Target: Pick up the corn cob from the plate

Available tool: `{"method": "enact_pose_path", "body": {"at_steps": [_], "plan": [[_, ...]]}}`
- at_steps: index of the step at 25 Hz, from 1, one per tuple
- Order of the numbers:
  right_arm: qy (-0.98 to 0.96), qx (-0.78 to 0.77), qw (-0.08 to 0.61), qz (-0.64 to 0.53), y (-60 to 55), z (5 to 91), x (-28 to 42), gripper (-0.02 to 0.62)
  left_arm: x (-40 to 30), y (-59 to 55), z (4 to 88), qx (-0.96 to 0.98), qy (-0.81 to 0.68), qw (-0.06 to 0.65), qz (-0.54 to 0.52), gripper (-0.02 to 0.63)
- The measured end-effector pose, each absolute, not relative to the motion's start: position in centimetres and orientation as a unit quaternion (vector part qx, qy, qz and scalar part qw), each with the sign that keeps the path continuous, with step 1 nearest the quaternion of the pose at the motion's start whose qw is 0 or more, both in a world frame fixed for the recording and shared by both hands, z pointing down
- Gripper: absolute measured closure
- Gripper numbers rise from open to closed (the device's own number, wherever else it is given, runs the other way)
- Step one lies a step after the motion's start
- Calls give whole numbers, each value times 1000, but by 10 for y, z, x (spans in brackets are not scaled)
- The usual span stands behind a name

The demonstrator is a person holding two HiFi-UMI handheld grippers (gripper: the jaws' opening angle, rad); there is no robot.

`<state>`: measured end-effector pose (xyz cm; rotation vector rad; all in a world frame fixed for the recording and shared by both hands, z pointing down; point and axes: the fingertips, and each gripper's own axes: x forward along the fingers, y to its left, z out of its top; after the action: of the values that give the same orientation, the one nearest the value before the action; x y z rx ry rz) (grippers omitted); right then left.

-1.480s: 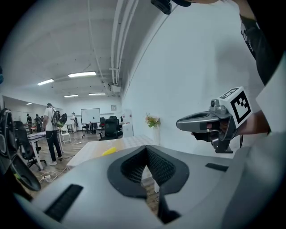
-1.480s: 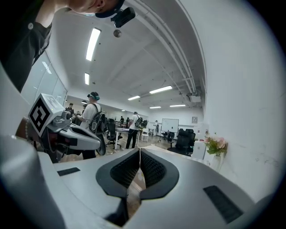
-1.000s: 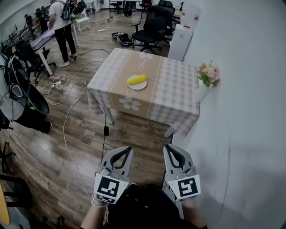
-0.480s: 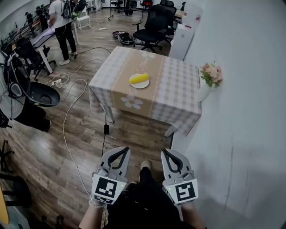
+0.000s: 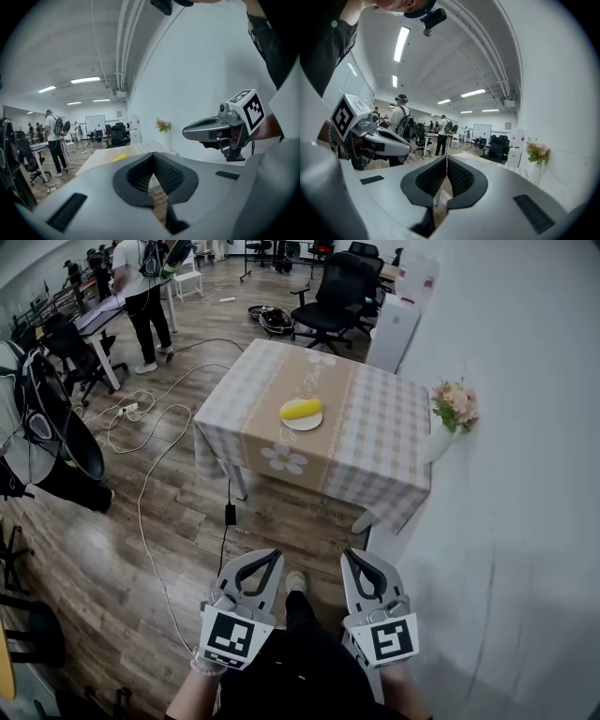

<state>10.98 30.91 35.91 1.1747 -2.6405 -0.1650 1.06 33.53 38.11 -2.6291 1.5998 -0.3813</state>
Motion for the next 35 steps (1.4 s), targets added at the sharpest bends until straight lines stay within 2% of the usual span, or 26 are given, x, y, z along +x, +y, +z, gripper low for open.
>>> {"method": "enact_pose_path", "body": {"at_steps": [16,35], "plan": [[-936,329,115,-51,246,362,57,554,-18,275,375,-827,545,26,-132,594],[-950,285,111,-59,107,355,27,554,-44,142,363,-796,596,-4,-107,594]]}}
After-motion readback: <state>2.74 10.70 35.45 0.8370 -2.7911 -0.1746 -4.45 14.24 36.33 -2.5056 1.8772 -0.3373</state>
